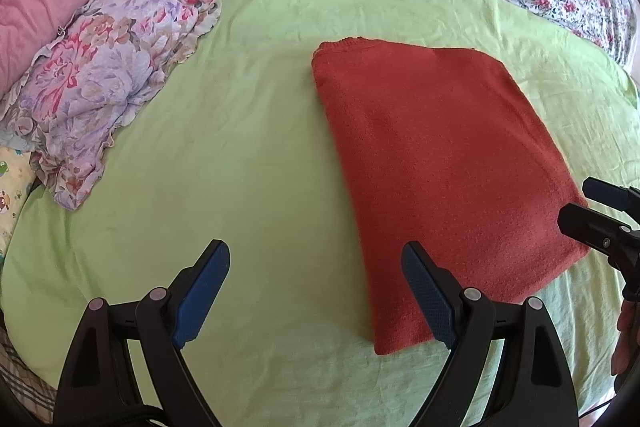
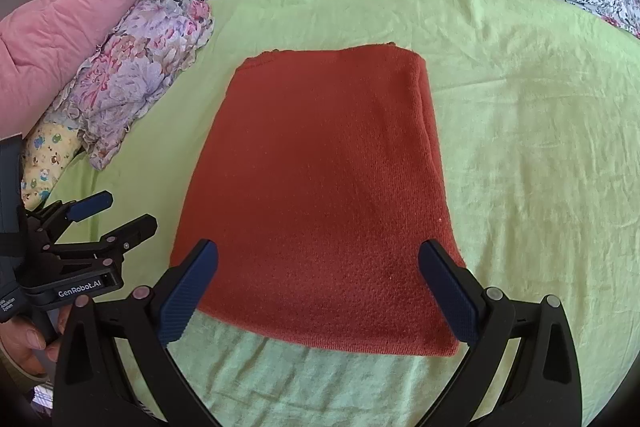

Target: Fold small clothes

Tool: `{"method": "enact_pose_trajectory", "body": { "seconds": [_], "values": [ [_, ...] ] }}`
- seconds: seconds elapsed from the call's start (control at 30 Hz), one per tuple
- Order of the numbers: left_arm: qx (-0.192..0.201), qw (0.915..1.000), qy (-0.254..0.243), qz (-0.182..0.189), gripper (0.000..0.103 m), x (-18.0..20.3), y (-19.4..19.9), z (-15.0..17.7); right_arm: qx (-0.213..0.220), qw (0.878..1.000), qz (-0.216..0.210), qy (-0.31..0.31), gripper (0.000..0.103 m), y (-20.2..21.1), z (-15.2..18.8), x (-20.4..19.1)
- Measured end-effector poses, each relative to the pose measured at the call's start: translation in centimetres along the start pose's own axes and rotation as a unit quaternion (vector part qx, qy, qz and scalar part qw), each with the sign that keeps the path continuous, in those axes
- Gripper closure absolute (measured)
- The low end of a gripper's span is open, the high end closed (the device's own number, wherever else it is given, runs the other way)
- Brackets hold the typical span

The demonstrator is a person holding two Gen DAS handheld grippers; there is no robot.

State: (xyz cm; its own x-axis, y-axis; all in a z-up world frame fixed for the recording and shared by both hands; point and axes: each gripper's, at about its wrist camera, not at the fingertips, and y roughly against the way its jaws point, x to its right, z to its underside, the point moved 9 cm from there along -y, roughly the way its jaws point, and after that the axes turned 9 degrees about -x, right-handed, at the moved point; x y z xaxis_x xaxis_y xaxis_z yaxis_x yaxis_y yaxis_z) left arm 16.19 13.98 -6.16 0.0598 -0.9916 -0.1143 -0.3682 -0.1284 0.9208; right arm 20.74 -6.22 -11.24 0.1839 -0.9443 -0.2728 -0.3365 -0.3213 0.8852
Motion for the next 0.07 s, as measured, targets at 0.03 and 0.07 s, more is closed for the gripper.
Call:
{"method": "enact_pose_trajectory", "body": {
  "seconds": [0.03,0.07],
  "values": [
    [-0.001,1.0000,0.000,0.000,0.015,0.01,-0.03,0.02,0.001,1.000,0.001,0.000,0.003,-0.02,-0.06,-0.03],
    [-0.003,1.0000,-0.002,-0.001,0.015,0.04,-0.07,0.05,0.000,1.000,0.002,0.001,0.003,-0.11,-0.11,-0.05]
  ]
}}
